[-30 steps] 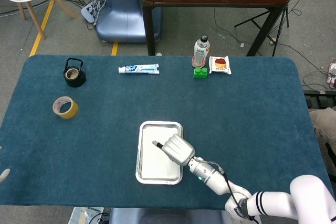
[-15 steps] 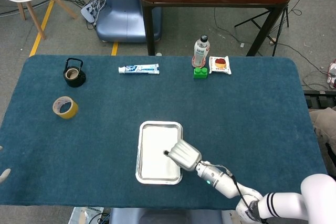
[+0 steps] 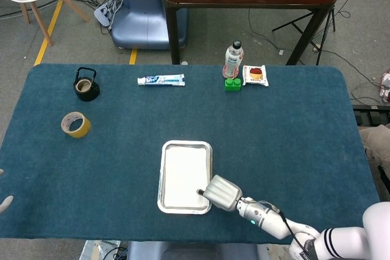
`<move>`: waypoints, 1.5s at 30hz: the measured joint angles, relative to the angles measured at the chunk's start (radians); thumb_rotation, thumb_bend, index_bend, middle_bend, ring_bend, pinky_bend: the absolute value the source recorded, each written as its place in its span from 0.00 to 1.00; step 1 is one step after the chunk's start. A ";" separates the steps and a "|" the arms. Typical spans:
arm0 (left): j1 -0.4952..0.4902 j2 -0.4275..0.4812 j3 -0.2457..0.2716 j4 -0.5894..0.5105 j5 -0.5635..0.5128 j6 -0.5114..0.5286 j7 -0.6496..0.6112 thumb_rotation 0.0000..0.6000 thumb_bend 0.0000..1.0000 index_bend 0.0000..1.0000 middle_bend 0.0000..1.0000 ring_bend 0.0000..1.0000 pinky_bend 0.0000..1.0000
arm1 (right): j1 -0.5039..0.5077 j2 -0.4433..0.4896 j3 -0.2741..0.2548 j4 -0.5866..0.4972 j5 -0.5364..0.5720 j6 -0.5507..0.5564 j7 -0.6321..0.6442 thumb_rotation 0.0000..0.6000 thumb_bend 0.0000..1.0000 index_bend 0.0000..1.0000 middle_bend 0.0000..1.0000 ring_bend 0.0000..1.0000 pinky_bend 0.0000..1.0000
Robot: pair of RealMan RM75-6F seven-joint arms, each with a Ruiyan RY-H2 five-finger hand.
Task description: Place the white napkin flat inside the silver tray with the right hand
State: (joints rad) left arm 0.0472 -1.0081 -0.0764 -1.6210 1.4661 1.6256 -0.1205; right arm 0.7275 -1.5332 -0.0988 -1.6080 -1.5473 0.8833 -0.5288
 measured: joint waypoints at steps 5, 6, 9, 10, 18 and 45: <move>0.000 -0.001 0.001 -0.001 0.001 0.000 0.002 1.00 0.17 0.34 0.36 0.30 0.49 | -0.007 -0.003 -0.008 0.008 -0.009 -0.002 0.012 1.00 1.00 0.34 1.00 0.98 1.00; 0.000 -0.001 0.001 -0.001 0.001 0.000 0.002 1.00 0.17 0.34 0.36 0.30 0.49 | -0.008 -0.004 -0.009 0.010 -0.011 -0.003 0.015 1.00 1.00 0.34 1.00 0.98 1.00; 0.000 0.000 0.000 -0.001 0.000 0.001 0.002 1.00 0.17 0.34 0.36 0.30 0.49 | -0.011 -0.008 -0.012 0.016 -0.017 -0.004 0.022 1.00 1.00 0.34 1.00 0.98 1.00; 0.001 0.000 0.000 -0.003 0.001 0.001 0.002 1.00 0.17 0.34 0.36 0.30 0.49 | -0.012 -0.009 -0.012 0.017 -0.020 -0.004 0.025 1.00 1.00 0.34 1.00 0.98 1.00; 0.000 0.000 0.000 -0.001 0.001 0.002 0.000 1.00 0.17 0.34 0.36 0.30 0.49 | -0.018 -0.005 -0.019 0.009 -0.053 0.008 0.055 1.00 1.00 0.34 1.00 0.98 1.00; 0.002 0.002 0.000 -0.003 0.003 0.005 -0.001 1.00 0.17 0.34 0.36 0.30 0.49 | -0.026 -0.050 -0.010 0.029 -0.046 -0.033 0.052 1.00 1.00 0.34 1.00 0.98 1.00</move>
State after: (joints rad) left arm 0.0491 -1.0063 -0.0759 -1.6245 1.4691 1.6303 -0.1217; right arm 0.7010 -1.5832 -0.1088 -1.5786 -1.5933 0.8501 -0.4772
